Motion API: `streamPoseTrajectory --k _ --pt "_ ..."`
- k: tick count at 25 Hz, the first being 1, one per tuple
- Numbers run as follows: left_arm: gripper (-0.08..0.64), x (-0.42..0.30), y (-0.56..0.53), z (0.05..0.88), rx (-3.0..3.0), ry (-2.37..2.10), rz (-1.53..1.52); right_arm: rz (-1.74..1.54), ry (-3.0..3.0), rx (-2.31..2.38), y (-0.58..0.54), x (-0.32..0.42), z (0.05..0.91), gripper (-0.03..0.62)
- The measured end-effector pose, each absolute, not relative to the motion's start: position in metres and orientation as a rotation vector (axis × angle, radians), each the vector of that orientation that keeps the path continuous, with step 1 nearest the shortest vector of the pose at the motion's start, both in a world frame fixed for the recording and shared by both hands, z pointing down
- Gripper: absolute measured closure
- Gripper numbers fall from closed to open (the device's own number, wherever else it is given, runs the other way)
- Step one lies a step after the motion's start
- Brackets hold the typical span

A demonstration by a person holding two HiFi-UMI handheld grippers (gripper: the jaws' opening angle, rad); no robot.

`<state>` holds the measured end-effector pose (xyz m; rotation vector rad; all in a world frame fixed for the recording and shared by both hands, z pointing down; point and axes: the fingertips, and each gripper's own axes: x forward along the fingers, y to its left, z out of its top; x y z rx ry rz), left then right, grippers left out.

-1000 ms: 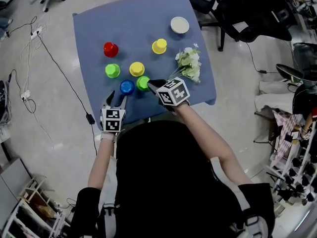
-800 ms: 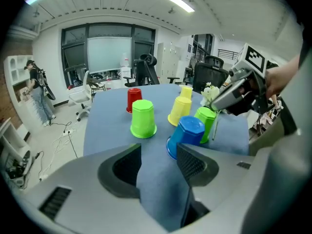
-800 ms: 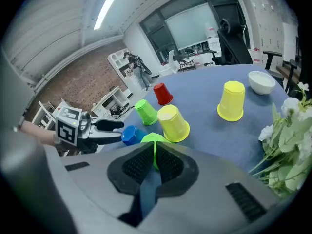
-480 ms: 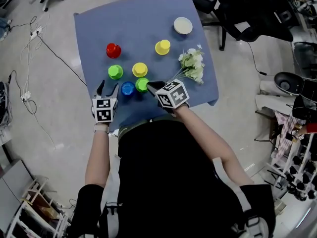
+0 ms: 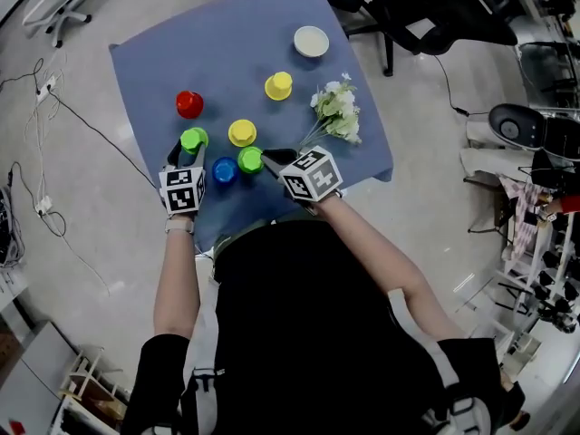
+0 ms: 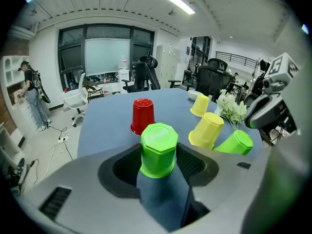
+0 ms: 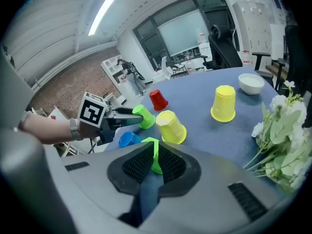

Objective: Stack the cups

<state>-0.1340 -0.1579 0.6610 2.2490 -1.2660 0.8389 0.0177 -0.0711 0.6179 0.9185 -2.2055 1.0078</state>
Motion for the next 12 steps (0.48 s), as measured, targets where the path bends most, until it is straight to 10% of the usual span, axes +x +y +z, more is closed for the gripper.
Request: streamPoseTrajectory --k 12 --pt "0.330 -0.160 -0.096 0.659 2.201 -1.319 0.896 0.851 -2.239 0.921 -0.125 0.012 0.615 0.431"
